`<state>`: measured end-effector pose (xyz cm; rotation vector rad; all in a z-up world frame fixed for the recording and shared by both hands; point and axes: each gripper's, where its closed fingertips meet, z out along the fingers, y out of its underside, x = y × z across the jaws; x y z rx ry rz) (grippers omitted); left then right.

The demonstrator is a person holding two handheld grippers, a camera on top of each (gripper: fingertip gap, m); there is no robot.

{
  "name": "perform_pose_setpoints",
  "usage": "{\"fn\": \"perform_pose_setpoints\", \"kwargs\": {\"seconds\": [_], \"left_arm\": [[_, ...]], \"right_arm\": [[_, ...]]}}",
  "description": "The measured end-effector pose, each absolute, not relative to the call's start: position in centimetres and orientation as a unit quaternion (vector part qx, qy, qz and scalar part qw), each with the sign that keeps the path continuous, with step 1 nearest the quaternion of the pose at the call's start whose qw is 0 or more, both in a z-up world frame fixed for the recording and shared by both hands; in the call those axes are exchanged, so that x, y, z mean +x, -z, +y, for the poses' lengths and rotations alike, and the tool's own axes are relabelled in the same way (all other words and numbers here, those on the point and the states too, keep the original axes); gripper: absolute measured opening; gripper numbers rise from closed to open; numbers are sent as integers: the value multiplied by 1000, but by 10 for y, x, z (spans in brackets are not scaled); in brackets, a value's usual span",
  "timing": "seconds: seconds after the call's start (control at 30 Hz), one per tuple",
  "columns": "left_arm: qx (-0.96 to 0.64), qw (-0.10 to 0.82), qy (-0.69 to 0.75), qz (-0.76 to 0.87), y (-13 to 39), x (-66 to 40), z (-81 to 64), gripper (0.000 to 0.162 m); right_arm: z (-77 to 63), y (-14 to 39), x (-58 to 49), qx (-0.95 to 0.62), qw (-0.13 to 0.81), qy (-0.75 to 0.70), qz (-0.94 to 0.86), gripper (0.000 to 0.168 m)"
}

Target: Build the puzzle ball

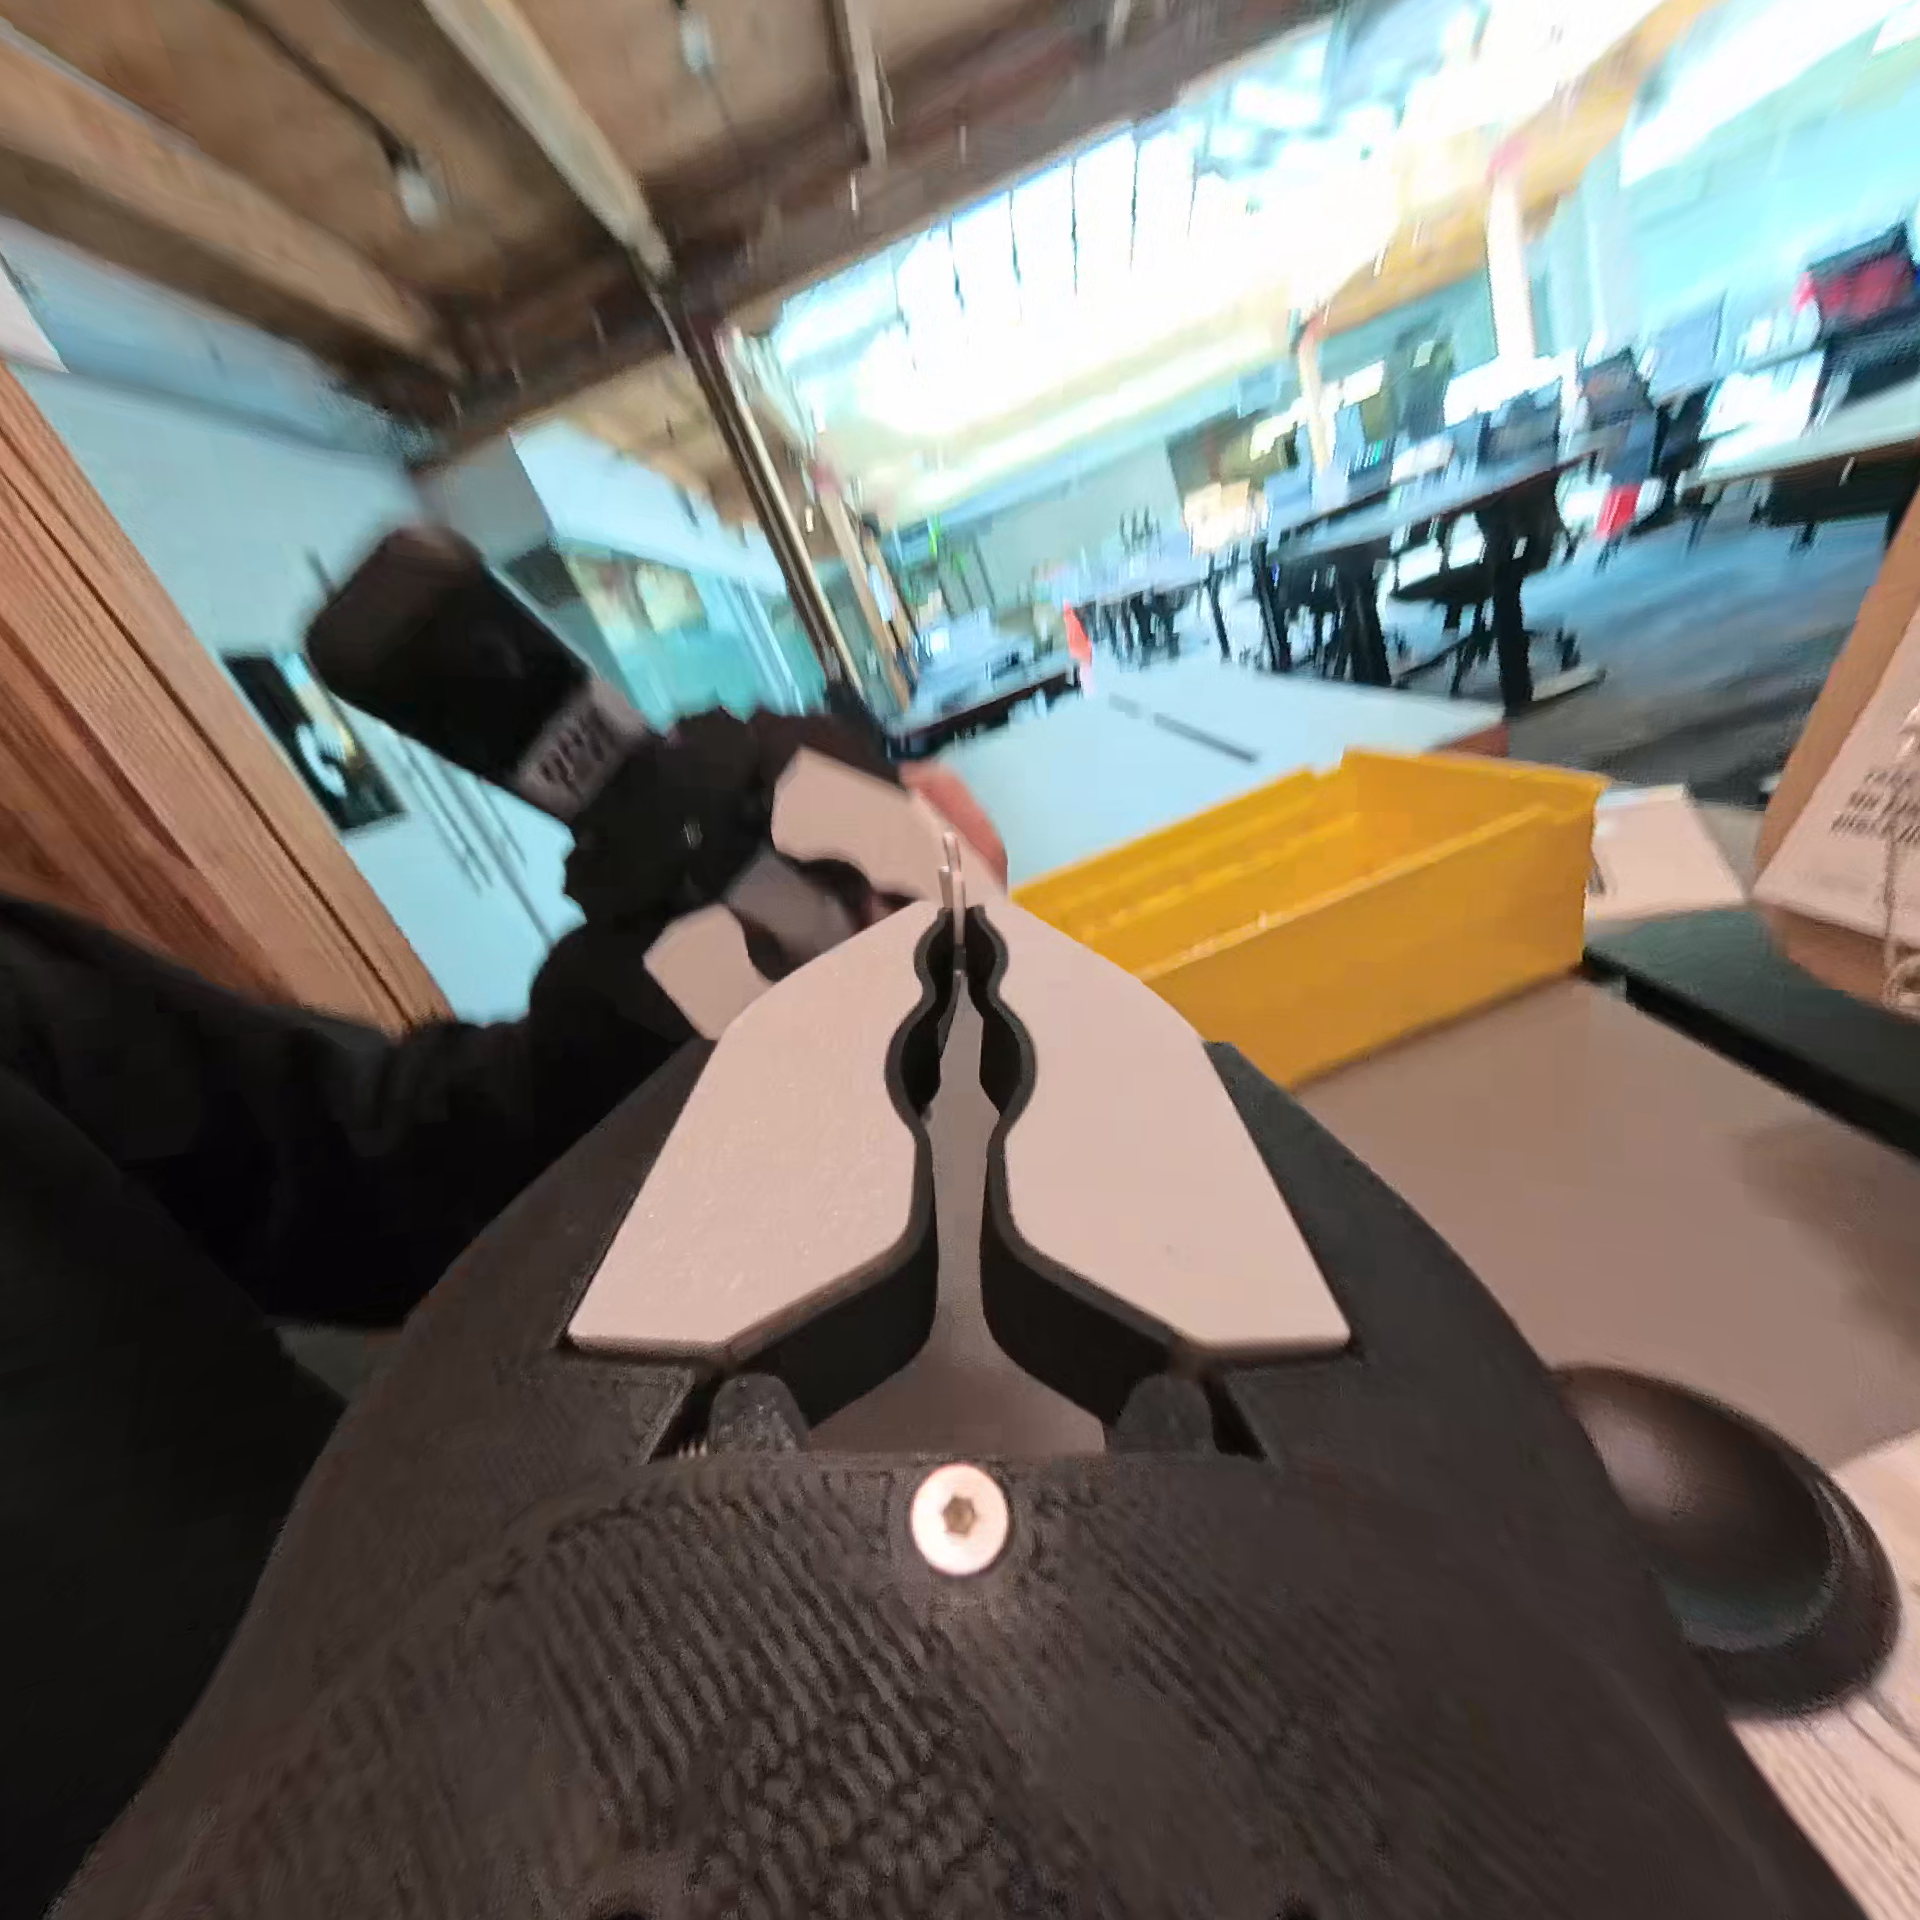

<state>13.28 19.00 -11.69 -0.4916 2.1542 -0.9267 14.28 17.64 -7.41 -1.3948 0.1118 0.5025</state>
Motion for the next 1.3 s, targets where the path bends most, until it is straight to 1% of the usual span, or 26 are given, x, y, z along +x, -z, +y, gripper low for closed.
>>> {"fn": "perform_pose_setpoints", "kwargs": {"seconds": [0.03, 0.13, 0.2, 0.27, 0.43, 0.5, 0.57, 0.63, 0.7, 0.8, 0.9, 1.03, 1.07, 1.1, 1.23, 1.3], "left_arm": [[-212, 347, 391, 825, 118, 131, 186, 35], [-264, 302, 471, 786, 117, 130, 172, 30], [-292, 265, 525, 754, 112, 130, 163, 21], [-312, 251, 552, 732, 109, 133, 161, 16], [-312, 199, 625, 687, 95, 128, 151, 18], [-317, 193, 633, 680, 94, 129, 152, 17], [-321, 194, 632, 678, 95, 130, 152, 7], [-329, 185, 630, 679, 98, 130, 153, 3], [-341, 182, 616, 687, 103, 132, 157, 1], [-341, 168, 587, 715, 111, 129, 162, 0], [-344, 155, 555, 742, 118, 127, 165, 0], [-341, 122, 514, 777, 131, 121, 166, 0], [-339, 117, 506, 785, 135, 119, 165, 0], [-336, 114, 499, 790, 137, 118, 164, 1], [-337, 120, 500, 788, 138, 118, 165, 0], [-339, 144, 523, 769, 130, 123, 167, 3]], "right_arm": [[173, 66, 145, -613, 753, -233, 56, 2], [171, 61, 146, -587, 770, -244, 54, 2], [171, 58, 142, -573, 780, -250, 40, 2], [170, 53, 138, -554, 790, -260, 33, 2], [175, 60, 130, -581, 782, -226, 1, 2], [174, 59, 128, -580, 782, -227, -7, 2], [173, 59, 129, -581, 782, -224, -4, 2], [172, 61, 129, -590, 777, -219, -9, 3], [170, 66, 130, -610, 767, -199, -18, 6], [169, 75, 133, -643, 753, -139, -34, 21], [167, 80, 130, -664, 739, -98, -64, 25], [167, 86, 121, -677, 725, -61, -112, 14], [167, 88, 118, -681, 720, -54, -125, 6], [168, 90, 117, -684, 716, -47, -132, 4], [168, 91, 123, -695, 707, -41, -120, 3], [167, 85, 132, -686, 720, -50, -86, 2]]}}
